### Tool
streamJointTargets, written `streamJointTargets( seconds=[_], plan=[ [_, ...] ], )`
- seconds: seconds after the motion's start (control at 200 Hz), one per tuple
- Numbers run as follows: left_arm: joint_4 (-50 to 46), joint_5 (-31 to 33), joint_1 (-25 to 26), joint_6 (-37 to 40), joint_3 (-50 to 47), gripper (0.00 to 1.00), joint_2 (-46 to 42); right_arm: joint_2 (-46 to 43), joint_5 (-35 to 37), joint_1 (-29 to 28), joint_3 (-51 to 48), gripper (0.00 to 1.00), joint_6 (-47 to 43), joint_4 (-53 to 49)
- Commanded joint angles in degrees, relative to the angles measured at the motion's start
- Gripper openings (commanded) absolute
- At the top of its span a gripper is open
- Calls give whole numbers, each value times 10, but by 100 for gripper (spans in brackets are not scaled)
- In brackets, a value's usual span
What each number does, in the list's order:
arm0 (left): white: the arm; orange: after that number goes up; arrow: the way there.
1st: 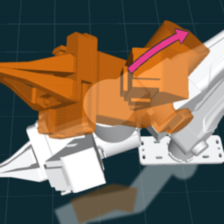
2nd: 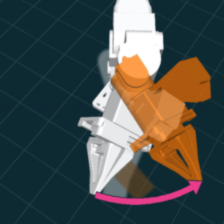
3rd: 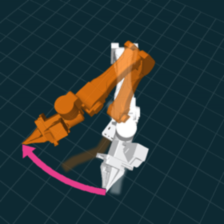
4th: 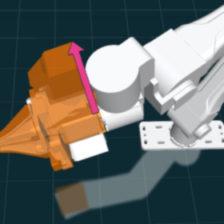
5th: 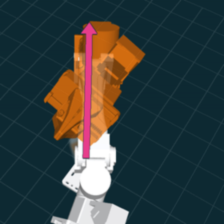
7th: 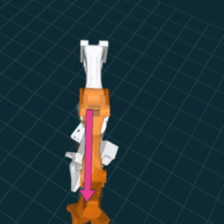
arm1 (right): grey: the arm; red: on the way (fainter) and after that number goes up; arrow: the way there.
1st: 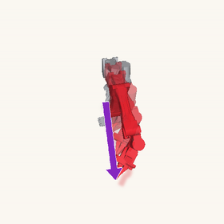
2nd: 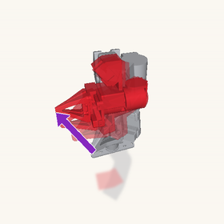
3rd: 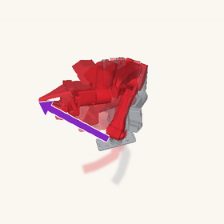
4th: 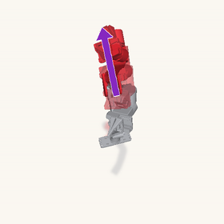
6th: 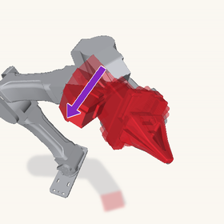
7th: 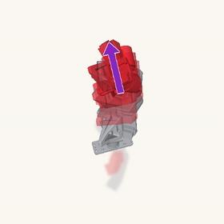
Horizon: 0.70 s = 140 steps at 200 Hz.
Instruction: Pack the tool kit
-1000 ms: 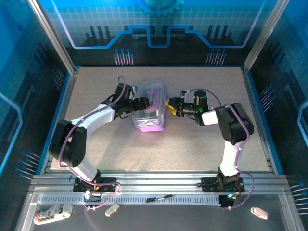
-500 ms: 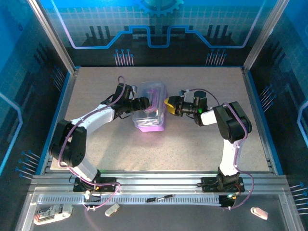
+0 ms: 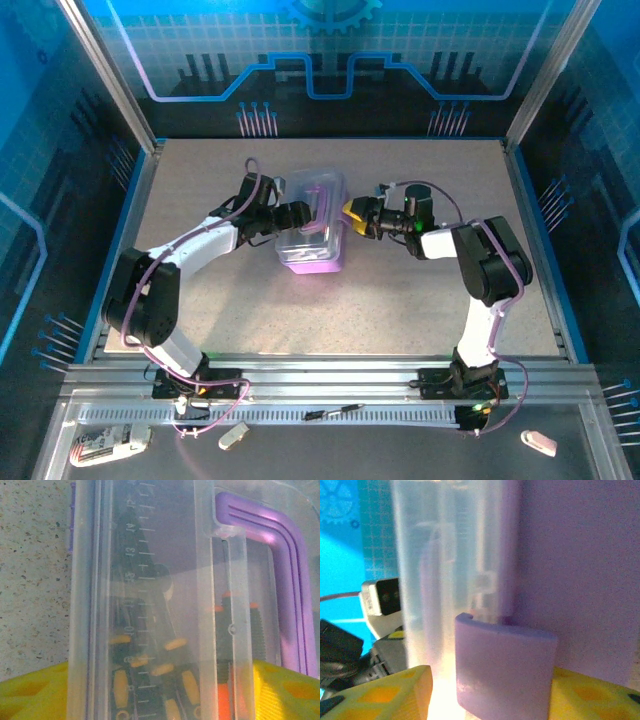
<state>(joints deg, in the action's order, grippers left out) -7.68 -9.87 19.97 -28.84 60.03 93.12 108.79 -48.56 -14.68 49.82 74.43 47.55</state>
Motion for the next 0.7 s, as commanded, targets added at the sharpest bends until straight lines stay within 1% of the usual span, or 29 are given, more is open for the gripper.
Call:
streamJointTargets(
  seconds=[0.0, 0.13, 0.29, 0.46, 0.49, 0.695],
  plan=[
    [-117, -2, 4, 2, -35, 70, 53, -23, -19, -2, 9, 55, -15, 24],
    [-117, -2, 4, 2, -35, 70, 51, -19, -12, -2, 9, 50, -19, 17],
    [-118, -2, 4, 2, -34, 70, 49, -22, -1, -2, 10, 45, -46, -24],
    [-119, -1, 4, 3, -36, 70, 46, -23, 8, 0, 9, 43, -77, -64],
    [-118, -1, 4, 3, -38, 70, 46, -22, 9, 0, -6, 43, -80, -66],
    [-119, -2, 4, 3, -39, 70, 42, -11, 12, 7, -13, 43, -90, -72]
  ],
)
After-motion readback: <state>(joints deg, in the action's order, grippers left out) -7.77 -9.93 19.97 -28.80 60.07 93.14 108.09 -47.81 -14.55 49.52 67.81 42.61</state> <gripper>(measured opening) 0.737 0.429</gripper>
